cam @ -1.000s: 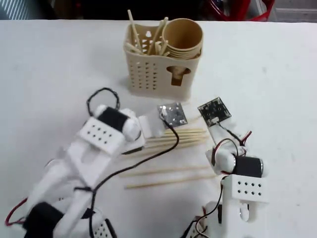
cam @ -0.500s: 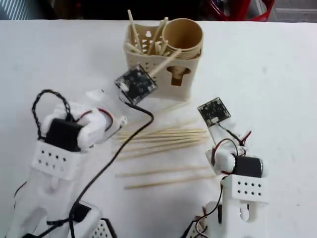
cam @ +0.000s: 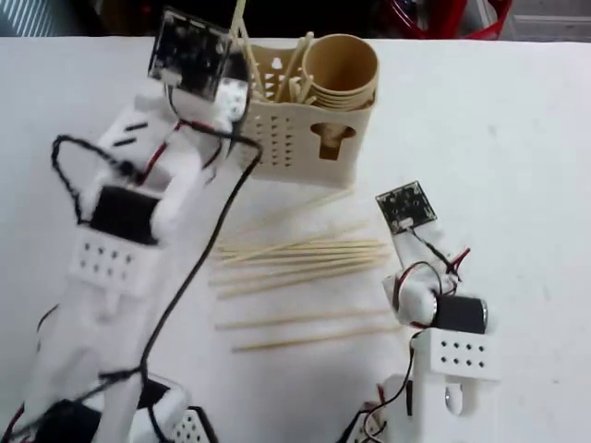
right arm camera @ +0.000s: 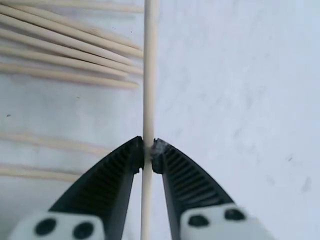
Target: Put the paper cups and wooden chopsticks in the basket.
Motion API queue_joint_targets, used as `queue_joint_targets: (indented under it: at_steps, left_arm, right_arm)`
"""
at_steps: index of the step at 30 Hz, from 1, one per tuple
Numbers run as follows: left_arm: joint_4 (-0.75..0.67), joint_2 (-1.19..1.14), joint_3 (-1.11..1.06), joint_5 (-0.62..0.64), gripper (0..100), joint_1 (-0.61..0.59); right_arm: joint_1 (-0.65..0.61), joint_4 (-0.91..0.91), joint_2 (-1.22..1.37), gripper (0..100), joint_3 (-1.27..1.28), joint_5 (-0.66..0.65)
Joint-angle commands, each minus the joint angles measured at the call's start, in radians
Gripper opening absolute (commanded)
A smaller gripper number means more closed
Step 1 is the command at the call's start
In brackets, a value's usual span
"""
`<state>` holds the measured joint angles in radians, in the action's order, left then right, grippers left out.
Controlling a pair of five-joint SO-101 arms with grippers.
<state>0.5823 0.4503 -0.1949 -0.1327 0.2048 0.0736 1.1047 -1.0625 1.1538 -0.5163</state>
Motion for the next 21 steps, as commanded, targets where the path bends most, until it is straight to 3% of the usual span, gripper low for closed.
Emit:
queue_joint_targets:
  at_steps: [1,6,13,21]
  left_arm:
    - [-0.233,-0.133,0.071,0.087,2,0.002]
    - [-0.235,-0.325,0.215,0.163,2,-0.005]
    - [-0.183,-0.559,0.419,0.173,2,0.018]
    - [-0.115,-0.665,0.497,0.167,7,0.015]
  right_arm:
    - [0.008,-0.022,-0.09,1.6,0.015,0.029]
    - [0.002,-0.024,-0.231,1.6,0.072,0.031]
    - [0.002,-0.021,-0.278,1.6,0.089,0.028]
    - [0.001,-0.019,-0.278,1.6,0.091,0.028]
